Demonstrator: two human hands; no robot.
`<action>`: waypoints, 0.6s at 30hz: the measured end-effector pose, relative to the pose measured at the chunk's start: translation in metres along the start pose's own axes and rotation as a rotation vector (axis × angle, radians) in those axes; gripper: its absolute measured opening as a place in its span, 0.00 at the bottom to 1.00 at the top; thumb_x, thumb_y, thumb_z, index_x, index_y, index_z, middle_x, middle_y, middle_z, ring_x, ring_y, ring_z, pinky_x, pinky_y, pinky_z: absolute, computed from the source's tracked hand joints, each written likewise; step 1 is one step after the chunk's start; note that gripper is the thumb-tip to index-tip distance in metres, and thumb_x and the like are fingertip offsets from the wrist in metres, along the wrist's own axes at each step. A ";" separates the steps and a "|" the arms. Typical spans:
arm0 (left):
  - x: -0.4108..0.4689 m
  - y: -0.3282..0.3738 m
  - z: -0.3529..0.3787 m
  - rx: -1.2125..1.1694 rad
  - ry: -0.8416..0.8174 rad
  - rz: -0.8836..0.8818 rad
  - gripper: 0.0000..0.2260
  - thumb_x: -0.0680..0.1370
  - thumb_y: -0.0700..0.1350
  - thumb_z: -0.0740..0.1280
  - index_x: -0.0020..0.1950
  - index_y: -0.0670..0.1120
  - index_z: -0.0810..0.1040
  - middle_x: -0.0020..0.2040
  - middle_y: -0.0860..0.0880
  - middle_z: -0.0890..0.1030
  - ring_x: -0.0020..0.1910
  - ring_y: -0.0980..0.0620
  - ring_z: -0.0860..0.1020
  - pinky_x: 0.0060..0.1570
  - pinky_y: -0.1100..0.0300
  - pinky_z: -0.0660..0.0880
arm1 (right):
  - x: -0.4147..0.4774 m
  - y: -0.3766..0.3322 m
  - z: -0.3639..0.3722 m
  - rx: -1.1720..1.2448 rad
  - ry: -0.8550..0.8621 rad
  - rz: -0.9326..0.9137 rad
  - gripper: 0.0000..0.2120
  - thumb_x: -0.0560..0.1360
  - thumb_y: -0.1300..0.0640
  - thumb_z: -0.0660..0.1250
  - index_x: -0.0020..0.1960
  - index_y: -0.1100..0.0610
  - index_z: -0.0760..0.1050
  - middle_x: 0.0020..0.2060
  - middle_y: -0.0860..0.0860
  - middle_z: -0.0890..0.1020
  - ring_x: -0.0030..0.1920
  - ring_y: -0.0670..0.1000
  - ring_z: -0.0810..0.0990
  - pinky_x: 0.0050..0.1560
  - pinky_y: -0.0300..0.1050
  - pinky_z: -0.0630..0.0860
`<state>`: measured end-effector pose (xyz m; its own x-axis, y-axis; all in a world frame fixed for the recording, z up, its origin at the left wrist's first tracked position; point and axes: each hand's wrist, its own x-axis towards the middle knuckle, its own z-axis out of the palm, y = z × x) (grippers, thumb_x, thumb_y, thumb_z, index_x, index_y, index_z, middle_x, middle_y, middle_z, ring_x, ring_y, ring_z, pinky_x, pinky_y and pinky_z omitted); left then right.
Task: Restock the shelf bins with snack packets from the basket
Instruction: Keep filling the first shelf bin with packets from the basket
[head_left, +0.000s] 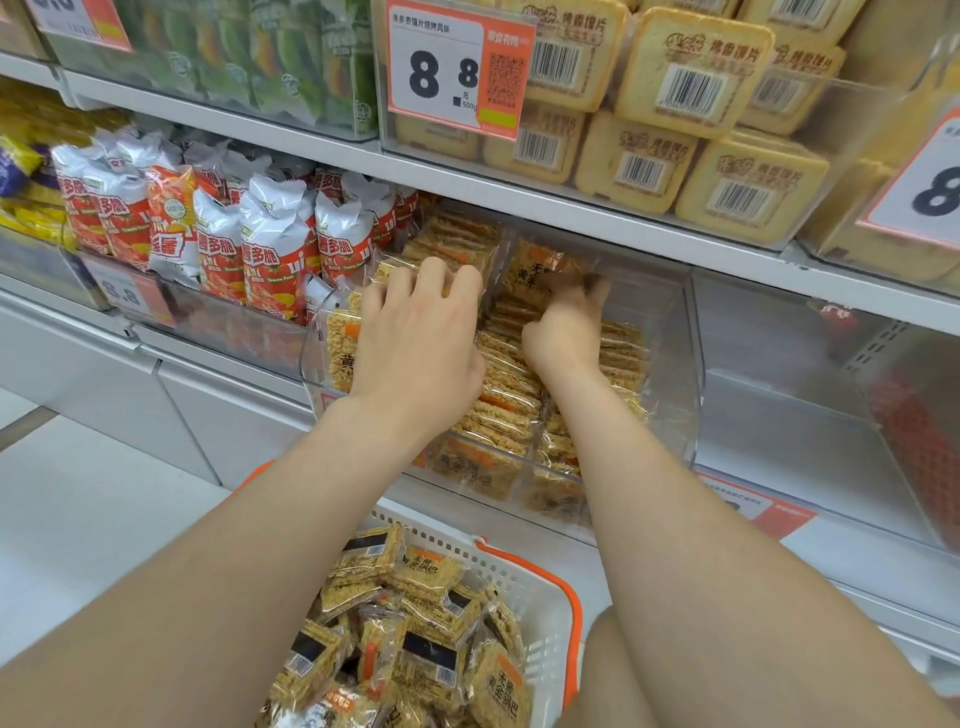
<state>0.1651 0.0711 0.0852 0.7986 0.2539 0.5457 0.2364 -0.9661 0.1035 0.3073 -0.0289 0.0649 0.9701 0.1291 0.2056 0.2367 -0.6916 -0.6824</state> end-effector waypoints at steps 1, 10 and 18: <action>0.000 0.001 0.000 0.001 -0.003 0.000 0.20 0.75 0.49 0.70 0.66 0.50 0.72 0.60 0.47 0.76 0.60 0.41 0.74 0.60 0.44 0.70 | 0.000 0.001 0.001 -0.012 -0.001 -0.013 0.28 0.74 0.71 0.68 0.70 0.52 0.76 0.77 0.52 0.57 0.61 0.61 0.78 0.61 0.44 0.77; 0.000 -0.002 -0.002 -0.042 -0.047 0.024 0.20 0.76 0.49 0.69 0.68 0.49 0.73 0.63 0.47 0.76 0.63 0.41 0.75 0.67 0.42 0.69 | -0.002 0.003 0.001 -0.285 -0.210 -0.062 0.35 0.77 0.63 0.61 0.82 0.46 0.58 0.83 0.55 0.36 0.84 0.61 0.48 0.82 0.64 0.43; -0.007 -0.004 -0.013 -0.124 -0.084 0.054 0.22 0.76 0.48 0.69 0.70 0.49 0.74 0.67 0.47 0.74 0.68 0.43 0.72 0.73 0.41 0.63 | -0.023 -0.003 -0.005 -0.349 -0.148 -0.092 0.19 0.79 0.58 0.58 0.68 0.57 0.76 0.75 0.70 0.66 0.76 0.70 0.65 0.78 0.66 0.61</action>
<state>0.1517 0.0728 0.0914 0.8530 0.1992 0.4824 0.1257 -0.9755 0.1805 0.2845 -0.0338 0.0656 0.9492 0.2850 0.1337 0.3147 -0.8694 -0.3810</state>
